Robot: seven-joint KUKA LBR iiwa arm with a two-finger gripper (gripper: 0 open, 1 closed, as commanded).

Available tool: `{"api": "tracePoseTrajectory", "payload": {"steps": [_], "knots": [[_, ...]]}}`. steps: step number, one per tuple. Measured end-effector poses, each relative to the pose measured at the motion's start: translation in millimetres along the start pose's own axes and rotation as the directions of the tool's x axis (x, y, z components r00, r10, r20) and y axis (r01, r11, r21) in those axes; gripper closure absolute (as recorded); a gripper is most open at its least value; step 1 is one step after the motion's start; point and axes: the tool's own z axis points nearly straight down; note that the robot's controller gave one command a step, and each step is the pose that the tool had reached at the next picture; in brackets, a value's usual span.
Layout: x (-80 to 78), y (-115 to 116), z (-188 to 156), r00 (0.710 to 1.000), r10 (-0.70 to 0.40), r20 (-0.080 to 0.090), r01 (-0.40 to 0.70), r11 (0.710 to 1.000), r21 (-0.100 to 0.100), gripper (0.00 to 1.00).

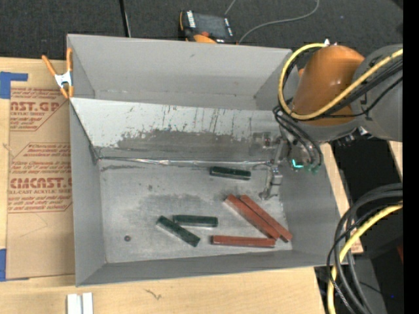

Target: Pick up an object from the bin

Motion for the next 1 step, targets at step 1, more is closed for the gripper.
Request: {"api": "tracePoseTrajectory", "payload": {"steps": [1], "knots": [[5.0, 21.1, 93.2, 0.982, 0.189, 0.004, -0.189, 0.982, -0.002, 0.0]]}}
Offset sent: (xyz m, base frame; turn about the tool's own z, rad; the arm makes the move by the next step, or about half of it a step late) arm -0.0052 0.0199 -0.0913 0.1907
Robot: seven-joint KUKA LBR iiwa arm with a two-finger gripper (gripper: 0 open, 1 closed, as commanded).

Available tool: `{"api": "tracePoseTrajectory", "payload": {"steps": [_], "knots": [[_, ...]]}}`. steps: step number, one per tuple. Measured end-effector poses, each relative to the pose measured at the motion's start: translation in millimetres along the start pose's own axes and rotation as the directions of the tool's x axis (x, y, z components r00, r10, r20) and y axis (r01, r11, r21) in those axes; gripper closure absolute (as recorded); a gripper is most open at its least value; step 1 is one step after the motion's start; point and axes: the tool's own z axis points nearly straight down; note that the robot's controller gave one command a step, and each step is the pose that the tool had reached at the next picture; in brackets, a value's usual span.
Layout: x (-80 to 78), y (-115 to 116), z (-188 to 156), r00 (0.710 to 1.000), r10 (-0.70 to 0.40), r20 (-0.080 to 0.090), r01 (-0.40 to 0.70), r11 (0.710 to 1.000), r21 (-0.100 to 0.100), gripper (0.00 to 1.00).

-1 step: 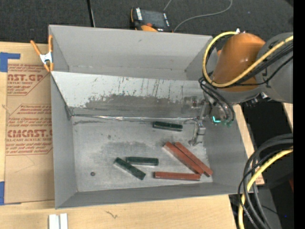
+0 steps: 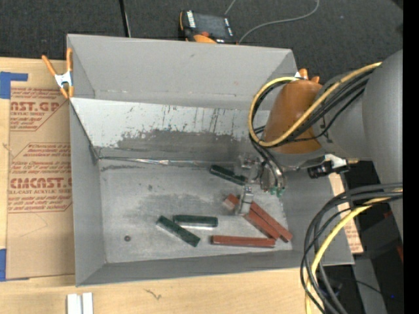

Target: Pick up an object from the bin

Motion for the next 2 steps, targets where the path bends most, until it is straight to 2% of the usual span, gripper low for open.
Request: {"api": "tracePoseTrajectory", "payload": {"steps": [1, 2], "knots": [[-1.0, 28.1, -32.7, 0.993, 0.115, 0.005, -0.115, 0.993, -0.002, 0.0], [-4.8, 35.1, -31.6, 0.98, 0.199, 0.003, -0.199, 0.98, -0.001, 0.0]]}}
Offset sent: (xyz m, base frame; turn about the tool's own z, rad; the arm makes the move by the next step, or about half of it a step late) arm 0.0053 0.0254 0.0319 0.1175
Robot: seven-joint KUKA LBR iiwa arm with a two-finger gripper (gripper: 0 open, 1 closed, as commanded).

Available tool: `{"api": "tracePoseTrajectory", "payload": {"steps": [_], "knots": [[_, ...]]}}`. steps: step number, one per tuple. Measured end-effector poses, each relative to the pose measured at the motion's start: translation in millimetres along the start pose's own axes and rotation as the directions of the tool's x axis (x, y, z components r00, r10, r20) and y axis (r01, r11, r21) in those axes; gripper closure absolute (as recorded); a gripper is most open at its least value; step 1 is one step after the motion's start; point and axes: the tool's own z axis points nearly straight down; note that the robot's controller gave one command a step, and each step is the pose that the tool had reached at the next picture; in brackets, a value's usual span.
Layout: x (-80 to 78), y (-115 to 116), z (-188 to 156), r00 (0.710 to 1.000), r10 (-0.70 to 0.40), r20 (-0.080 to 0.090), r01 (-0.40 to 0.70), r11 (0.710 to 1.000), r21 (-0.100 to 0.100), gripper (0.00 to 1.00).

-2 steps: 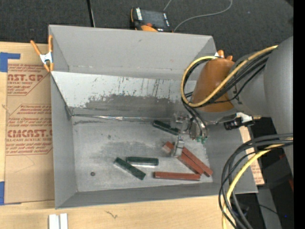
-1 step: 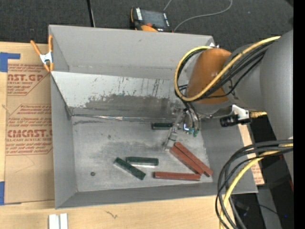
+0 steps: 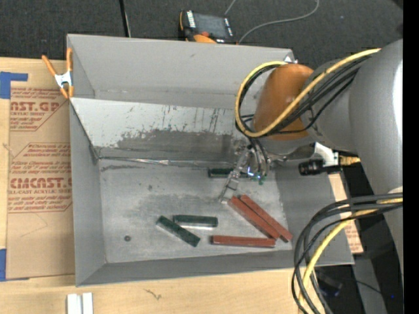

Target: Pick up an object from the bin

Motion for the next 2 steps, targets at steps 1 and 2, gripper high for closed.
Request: {"api": "tracePoseTrajectory", "payload": {"steps": [1, 2], "knots": [[0.7, -7.6, 31.1, 0.992, 0.129, -0.003, -0.129, 0.992, 0.002, 0.0], [0.8, -7.2, 31.5, 0.992, 0.128, -0.001, -0.128, 0.992, 0.002, 0.0]]}}
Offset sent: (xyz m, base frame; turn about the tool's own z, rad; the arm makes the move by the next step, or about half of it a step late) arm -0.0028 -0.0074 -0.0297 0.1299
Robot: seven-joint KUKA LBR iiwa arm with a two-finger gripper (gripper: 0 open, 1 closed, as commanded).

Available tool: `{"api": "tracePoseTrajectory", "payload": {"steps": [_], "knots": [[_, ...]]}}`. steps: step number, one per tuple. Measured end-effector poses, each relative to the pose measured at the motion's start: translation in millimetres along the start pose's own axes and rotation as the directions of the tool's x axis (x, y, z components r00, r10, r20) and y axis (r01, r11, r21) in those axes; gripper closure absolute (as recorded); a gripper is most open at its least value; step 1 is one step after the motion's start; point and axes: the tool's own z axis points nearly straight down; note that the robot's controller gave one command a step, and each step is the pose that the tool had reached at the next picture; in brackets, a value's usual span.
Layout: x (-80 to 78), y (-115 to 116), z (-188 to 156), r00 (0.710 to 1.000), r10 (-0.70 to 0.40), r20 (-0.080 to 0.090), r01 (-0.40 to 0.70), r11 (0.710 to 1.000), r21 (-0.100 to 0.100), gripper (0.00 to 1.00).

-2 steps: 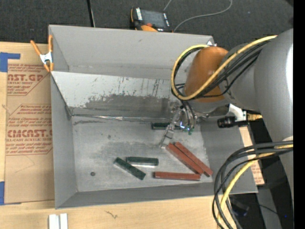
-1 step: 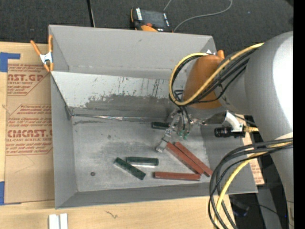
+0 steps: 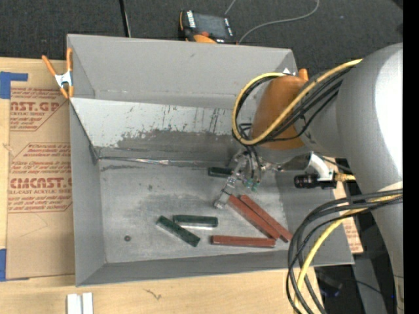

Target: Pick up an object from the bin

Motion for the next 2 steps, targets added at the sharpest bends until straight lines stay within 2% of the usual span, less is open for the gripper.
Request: {"api": "tracePoseTrajectory", "payload": {"steps": [1, 2], "knots": [[-0.3, 0, -1, 1.0, -0.001, 0.0, 0.001, 1.0, 0.0, 1.0], [-2.1, 2, -105, 1.0, -0.001, 0.007, 0.001, 1.0, -0.005, 1.0]]}}
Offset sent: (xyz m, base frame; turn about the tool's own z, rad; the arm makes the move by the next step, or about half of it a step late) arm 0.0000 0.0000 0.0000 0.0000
